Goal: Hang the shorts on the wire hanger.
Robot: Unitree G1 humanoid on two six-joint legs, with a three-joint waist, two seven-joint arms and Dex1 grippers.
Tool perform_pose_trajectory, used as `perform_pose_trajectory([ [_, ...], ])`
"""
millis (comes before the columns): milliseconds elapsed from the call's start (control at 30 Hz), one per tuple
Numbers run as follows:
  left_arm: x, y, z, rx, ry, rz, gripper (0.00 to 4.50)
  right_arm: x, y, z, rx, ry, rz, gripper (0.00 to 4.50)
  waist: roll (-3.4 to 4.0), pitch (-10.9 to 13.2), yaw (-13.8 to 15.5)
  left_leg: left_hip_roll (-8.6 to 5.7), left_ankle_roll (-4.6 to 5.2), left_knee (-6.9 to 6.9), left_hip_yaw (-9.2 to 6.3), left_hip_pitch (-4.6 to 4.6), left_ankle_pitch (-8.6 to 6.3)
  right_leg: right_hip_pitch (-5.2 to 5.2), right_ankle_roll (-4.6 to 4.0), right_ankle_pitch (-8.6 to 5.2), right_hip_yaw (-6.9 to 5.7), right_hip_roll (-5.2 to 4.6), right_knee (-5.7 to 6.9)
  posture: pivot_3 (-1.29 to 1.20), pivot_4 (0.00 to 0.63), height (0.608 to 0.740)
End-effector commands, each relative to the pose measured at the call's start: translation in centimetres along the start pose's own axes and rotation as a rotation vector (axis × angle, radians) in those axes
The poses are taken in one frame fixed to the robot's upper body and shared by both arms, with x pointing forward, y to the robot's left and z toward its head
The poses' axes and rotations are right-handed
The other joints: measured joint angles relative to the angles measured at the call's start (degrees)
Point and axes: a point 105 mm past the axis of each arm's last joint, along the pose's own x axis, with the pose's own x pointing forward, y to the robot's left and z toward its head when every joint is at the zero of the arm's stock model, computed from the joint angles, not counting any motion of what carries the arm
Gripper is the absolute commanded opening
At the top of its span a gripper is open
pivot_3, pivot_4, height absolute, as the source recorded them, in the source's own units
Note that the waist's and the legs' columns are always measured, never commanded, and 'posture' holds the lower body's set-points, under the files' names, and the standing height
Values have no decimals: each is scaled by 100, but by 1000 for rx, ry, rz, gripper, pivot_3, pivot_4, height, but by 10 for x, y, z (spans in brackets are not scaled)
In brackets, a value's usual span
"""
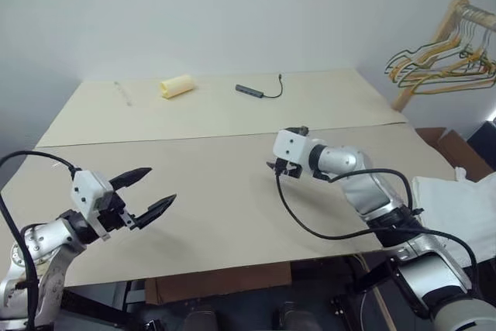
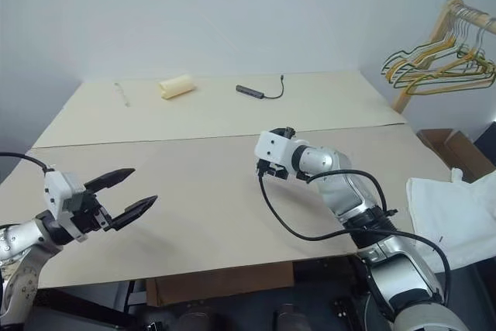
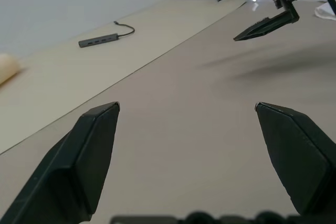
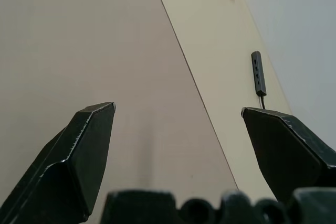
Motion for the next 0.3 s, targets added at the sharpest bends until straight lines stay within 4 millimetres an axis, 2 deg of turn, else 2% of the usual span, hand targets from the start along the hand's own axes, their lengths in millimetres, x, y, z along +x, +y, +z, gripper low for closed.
perform_pose_trajectory([
  [33,2,-1,12,53,-19,-1,4500,-1,-8,8,-43,-26,-25,4492,0,0,49,0,0,0,1,-1,0,-1,0,0,0,0,0,182,0,740],
  [167,2,-1,11,55,-19,2,4500,-1,-6,8,-52,-29,-20,4492,-4,-2,96,0,-1,0,1,-30,1,-29,7,9,0,1,4,185,0,740],
  [300,2,-2,9,60,-4,1,4500,1,-3,8,-51,-32,-16,4492,-4,-3,128,0,-2,0,2,-48,1,-46,-21,27,0,3,6,193,0,740],
])
